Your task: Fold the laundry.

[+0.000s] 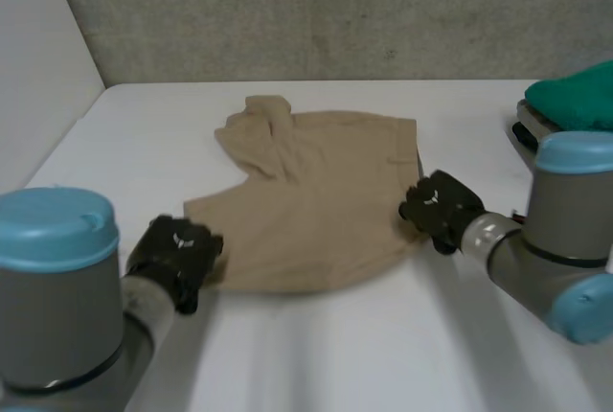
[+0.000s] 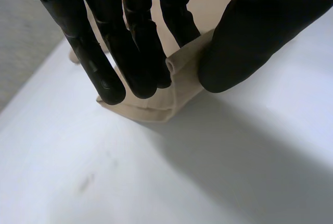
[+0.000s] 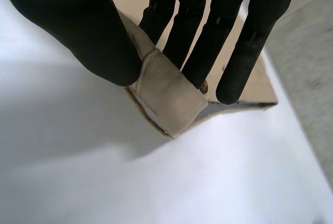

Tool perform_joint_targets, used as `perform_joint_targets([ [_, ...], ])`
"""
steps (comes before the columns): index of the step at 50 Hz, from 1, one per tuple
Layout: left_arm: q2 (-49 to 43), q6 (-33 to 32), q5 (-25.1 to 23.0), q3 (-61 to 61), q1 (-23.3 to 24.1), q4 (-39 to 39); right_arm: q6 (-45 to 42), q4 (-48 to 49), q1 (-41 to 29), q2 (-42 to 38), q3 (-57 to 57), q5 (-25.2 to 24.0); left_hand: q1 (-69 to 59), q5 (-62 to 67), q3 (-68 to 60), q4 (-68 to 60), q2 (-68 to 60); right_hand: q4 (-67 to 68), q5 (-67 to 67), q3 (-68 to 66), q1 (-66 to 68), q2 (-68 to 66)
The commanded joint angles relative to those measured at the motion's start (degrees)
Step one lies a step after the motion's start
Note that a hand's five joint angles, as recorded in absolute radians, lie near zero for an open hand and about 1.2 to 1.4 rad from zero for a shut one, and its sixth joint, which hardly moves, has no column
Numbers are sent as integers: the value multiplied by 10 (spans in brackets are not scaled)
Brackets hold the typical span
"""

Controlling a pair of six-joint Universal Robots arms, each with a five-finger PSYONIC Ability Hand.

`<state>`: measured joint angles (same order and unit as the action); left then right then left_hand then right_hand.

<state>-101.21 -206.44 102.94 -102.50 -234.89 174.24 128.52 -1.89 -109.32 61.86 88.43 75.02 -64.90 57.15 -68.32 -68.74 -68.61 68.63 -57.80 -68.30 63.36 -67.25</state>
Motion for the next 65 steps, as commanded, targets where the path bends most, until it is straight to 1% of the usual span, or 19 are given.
perform_joint_targets([
  [1, 80, -35, -17, -38, 27, -165, -83, -196, 33, 111, 84, 13, -151, 128, -117, -113, -114, 114, -122, -117, 166, -127],
  [4, 92, -44, -35, -33, 31, -213, -114, -210, 42, 124, 104, 5, -125, 102, -90, -86, -87, 114, -122, -117, 166, -127],
  [6, 94, -50, -46, -25, 28, -224, -131, -207, 45, 130, 116, -2, 185, -208, 220, 224, 223, 114, -122, -117, 166, -127],
  [8, 93, -67, -66, -3, 14, -216, -128, -196, 45, 131, 121, -10, 549, -572, 583, 587, 586, 114, -122, -117, 166, -127],
  [13, 82, -92, -120, 63, -39, -167, -96, -167, 42, 121, 120, -21, 549, -572, 583, 587, 586, 114, -122, -117, 166, -127],
  [16, 28, -81, -189, 141, -74, -97, -71, -144, 37, 107, 119, -19, 549, -572, 583, 587, 586, 114, -122, -117, 166, -127],
  [20, -62, -61, -245, 243, -97, -52, -51, -117, 30, 100, 121, -19, 517, -539, 551, 555, 554, 114, -122, -117, 166, -127],
  [26, -212, -38, -285, 415, -114, -93, -27, -85, 19, 88, 127, -18, 394, -417, 428, 432, 431, 114, -122, -117, 166, -127],
  [30, -340, -41, -308, 547, -121, -108, -20, -70, 17, 78, 131, -13, 392, -415, 426, 431, 429, 114, -122, -117, 166, -127],
  [34, -426, -53, -332, 623, -123, -105, -20, -58, 9, 62, 133, -7, 411, -433, 445, 449, 448, 114, -122, -117, 166, -127],
  [40, -498, -67, -353, 672, -122, -92, -20, -47, 5, 49, 135, 2, 396, -418, 430, 434, 433, 114, -122, -117, 166, -127],
  [41, -505, -67, -353, 675, -122, -88, -20, -46, 5, 49, 135, 3, 377, -400, 411, 416, 414, 114, -122, -117, 166, -127],
  [44, -522, -70, -344, 687, -121, -72, -20, -43, 6, 44, 135, 4, 176, -198, 210, 214, 213, 114, -122, -117, 166, -127],
  [45, -524, -70, -340, 688, -122, -70, -20, -42, 6, 43, 135, 4, 94, -116, 128, 132, 131, 114, -122, -117, 166, -127],
  [46, -523, -72, -331, 686, -122, -65, -20, -41, 7, 42, 135, 4, -85, 63, -51, -47, -48, 114, -122, -117, 166, -127],
  [47, -521, -72, -324, 683, -122, -63, -20, -41, 8, 42, 134, 4, -142, 120, -108, -104, -105, 114, -122, -117, 166, -127],
  [57, -445, -91, -236, 587, -131, -33, -19, -39, 12, 48, 133, 2, -151, 128, -117, -113, -114, 114, -122, -117, 166, -127],
  [61, -392, -119, -168, 509, -131, -20, -19, -40, 10, 54, 134, 0, -151, 128, -117, -113, -114, 114, -122, -117, 166, -127],
  [65, -365, -119, -157, 467, -132, 3, -18, -39, 6, 56, 136, 0, -151, 128, -117, -113, -114, 114, -122, -117, 166, -127],
])
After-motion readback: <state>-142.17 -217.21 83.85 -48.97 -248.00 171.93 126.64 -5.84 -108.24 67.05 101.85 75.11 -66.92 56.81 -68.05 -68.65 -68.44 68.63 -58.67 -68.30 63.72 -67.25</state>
